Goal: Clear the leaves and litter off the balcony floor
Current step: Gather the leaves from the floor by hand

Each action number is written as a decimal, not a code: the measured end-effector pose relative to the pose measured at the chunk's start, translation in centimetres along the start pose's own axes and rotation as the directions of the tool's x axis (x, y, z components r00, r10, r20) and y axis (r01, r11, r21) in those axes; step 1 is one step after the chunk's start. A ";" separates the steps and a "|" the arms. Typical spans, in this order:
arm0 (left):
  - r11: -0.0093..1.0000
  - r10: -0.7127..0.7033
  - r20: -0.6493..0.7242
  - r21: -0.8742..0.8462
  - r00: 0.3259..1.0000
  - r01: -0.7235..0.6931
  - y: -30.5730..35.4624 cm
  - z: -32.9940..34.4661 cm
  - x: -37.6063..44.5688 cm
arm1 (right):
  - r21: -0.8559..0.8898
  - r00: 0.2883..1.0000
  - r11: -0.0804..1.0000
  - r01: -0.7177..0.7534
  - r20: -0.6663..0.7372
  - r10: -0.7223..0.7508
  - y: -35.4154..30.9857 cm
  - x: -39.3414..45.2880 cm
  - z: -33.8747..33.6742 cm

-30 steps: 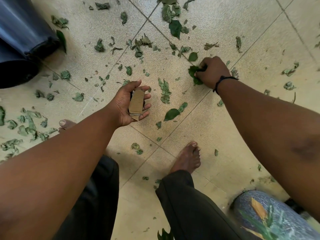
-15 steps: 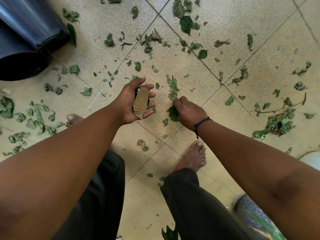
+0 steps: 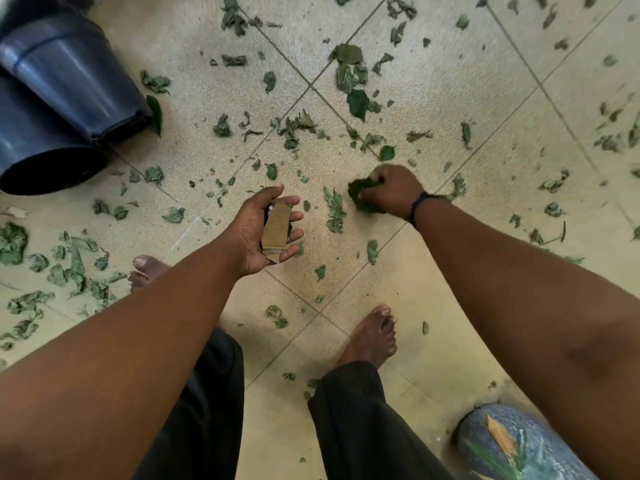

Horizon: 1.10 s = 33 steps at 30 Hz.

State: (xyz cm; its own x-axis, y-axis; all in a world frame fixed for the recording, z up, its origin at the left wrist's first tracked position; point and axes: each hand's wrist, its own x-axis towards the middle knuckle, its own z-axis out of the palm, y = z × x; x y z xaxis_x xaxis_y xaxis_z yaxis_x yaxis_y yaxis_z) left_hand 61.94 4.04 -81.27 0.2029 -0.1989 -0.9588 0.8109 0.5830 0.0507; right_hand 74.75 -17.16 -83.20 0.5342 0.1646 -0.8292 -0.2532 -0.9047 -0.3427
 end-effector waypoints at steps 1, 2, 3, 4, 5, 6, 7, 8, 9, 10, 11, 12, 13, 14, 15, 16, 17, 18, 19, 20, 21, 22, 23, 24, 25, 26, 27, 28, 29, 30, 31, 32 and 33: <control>1.000 0.008 0.004 -0.002 1.000 -0.008 0.4 0.0 0.2 | 0.080 0.999 0.997 -0.018 -0.042 0.021 -0.5 0.6 -1.0; 1.000 0.016 0.009 -0.001 1.000 -0.016 0.7 0.1 0.3 | 0.112 0.996 0.993 -0.030 -0.076 0.038 -0.8 1.2 -1.9; 1.000 0.022 0.014 0.001 1.000 -0.022 1.1 0.1 0.5 | 0.071 0.993 0.997 -0.043 -0.107 0.051 -0.9 1.8 -2.8; 1.000 0.026 0.021 0.006 0.999 -0.027 1.4 0.1 0.7 | -0.013 0.987 0.998 -0.064 -0.146 0.062 -0.9 2.2 -3.6; 0.999 0.031 0.027 0.011 0.999 -0.031 1.8 0.1 0.8 | -0.082 0.979 0.992 -0.095 -0.187 0.079 -0.8 2.7 -4.1; 0.999 0.033 0.032 0.016 0.999 -0.033 2.2 0.1 0.9 | -0.112 0.970 0.985 -0.129 -0.219 0.102 -0.6 3.0 -4.4; 0.999 0.035 0.037 0.020 0.999 -0.035 2.6 0.0 1.0 | -0.120 0.964 0.982 -0.147 -0.238 0.115 -0.3 3.3 -4.4; 0.999 0.036 0.040 0.021 0.999 -0.036 2.9 -0.2 1.1 | -0.142 0.961 0.979 -0.150 -0.253 0.110 -0.3 3.5 -4.2; 0.999 0.037 0.043 0.021 0.998 -0.038 3.3 -0.5 1.2 | -0.173 0.959 0.973 -0.151 -0.264 0.102 -0.3 3.7 -3.8; 0.999 0.037 0.044 0.024 0.998 -0.038 3.6 -0.7 1.3 | -0.205 0.957 0.968 -0.147 -0.275 0.088 -0.2 4.0 -3.4; 0.999 0.037 0.042 0.023 0.998 -0.038 3.9 -1.1 1.3 | -0.237 0.957 0.960 -0.148 -0.280 0.078 -0.4 4.3 -3.0; 0.999 0.037 0.043 0.022 0.998 -0.038 4.2 -1.4 1.4 | -0.271 0.956 0.949 -0.161 -0.282 0.082 -0.6 4.5 -2.8; 0.999 0.039 0.043 0.020 0.998 -0.039 4.4 -1.9 1.5 | -0.296 0.955 0.937 -0.183 -0.282 0.097 -0.9 4.7 -2.6; 0.999 0.041 0.045 0.018 0.998 -0.042 4.6 -2.4 1.5 | -0.304 0.954 0.931 -0.202 -0.275 0.117 -1.1 4.7 -2.6; 0.999 0.044 0.047 0.017 0.998 -0.045 4.7 -2.8 1.6 | -0.297 0.955 0.931 -0.212 -0.266 0.133 -1.1 4.6 -2.6; 0.999 0.046 0.054 0.010 0.998 -0.047 4.9 -3.3 1.5 | -0.286 0.957 0.933 -0.216 -0.252 0.144 -1.1 4.3 -2.6; 0.999 0.050 0.061 0.010 0.997 -0.051 4.9 -3.6 1.5 | -0.251 0.957 0.943 -0.218 -0.242 0.157 -0.8 3.8 -2.4; 0.999 0.053 0.064 0.006 0.997 -0.054 5.0 -4.0 1.4 | -0.198 0.959 0.956 -0.217 -0.228 0.170 -0.6 3.0 -2.2; 0.999 0.052 0.062 0.000 0.997 -0.052 5.0 -4.3 1.4 | -0.127 0.963 0.968 -0.215 -0.194 0.189 -0.4 1.9 -1.9; 0.999 0.047 0.062 -0.002 0.997 -0.047 4.9 -4.7 1.3 | -0.050 0.967 0.974 -0.222 -0.142 0.214 0.0 0.6 -1.2; 0.999 0.042 0.067 -0.003 0.997 -0.042 4.7 -5.0 1.2 | 0.007 0.967 0.969 -0.246 -0.075 0.245 0.5 -0.8 -0.4; 0.999 0.037 0.075 -0.008 0.996 -0.037 4.5 -5.3 1.2 | 0.027 0.961 0.960 -0.278 -0.007 0.278 1.1 -2.1 0.6; 0.999 0.033 0.084 -0.019 0.996 -0.031 4.2 -5.5 1.3 | 0.009 0.949 0.949 -0.314 0.046 0.313 2.0 -3.4 1.6; 0.999 0.030 0.095 -0.031 0.995 -0.027 4.0 -5.5 1.3 | -0.036 0.936 0.939 -0.341 0.076 0.343 2.9 -4.5 2.7; 0.999 0.031 0.108 -0.039 0.994 -0.026 3.7 -5.5 1.4 | -0.109 0.929 0.929 -0.353 0.078 0.362 3.8 -5.3 3.6; 0.999 0.031 0.123 -0.047 0.992 -0.026 3.5 -5.5 1.5 | -0.194 0.929 0.917 -0.350 0.055 0.366 4.7 -5.8 4.5; 0.999 0.031 0.131 -0.047 0.991 -0.025 3.4 -5.4 1.6 | -0.250 0.931 0.903 -0.350 0.009 0.364 5.4 -5.9 5.2; 0.999 0.028 0.132 -0.042 0.991 -0.023 3.2 -5.3 1.7 | -0.251 0.929 0.895 -0.368 -0.049 0.368 5.9 -5.7 5.8; 0.999 0.025 0.130 -0.030 0.991 -0.022 2.9 -5.3 1.8 | -0.210 0.923 0.898 -0.386 -0.100 0.373 5.9 -5.5 6.3; 1.000 0.022 0.131 -0.016 0.991 -0.020 2.7 -5.3 1.9 | -0.167 0.916 0.903 -0.395 -0.146 0.374 5.8 -5.0 6.7; 1.000 0.016 0.132 -0.009 0.991 -0.015 2.3 -5.4 2.1 | -0.146 0.912 0.906 -0.396 -0.180 0.370 5.6 -4.4 7.2; 1.000 0.008 0.135 -0.005 0.991 -0.008 1.9 -5.5 2.3 | -0.140 0.908 0.907 -0.397 -0.207 0.365 5.5 -3.9 7.5; 1.000 0.001 0.138 0.000 0.990 -0.001 1.5 -5.6 2.5 | -0.140 0.905 0.908 -0.396 -0.228 0.359 5.4 -3.4 7.7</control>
State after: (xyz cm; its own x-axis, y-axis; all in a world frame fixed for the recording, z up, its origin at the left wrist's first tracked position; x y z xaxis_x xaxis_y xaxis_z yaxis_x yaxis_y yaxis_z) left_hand 60.59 8.86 -85.14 0.2774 -0.3051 -0.9110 0.8108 0.5830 0.0517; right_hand 65.37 -19.57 -85.63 0.5760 -0.2657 -0.7731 -0.3281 -0.9413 0.0791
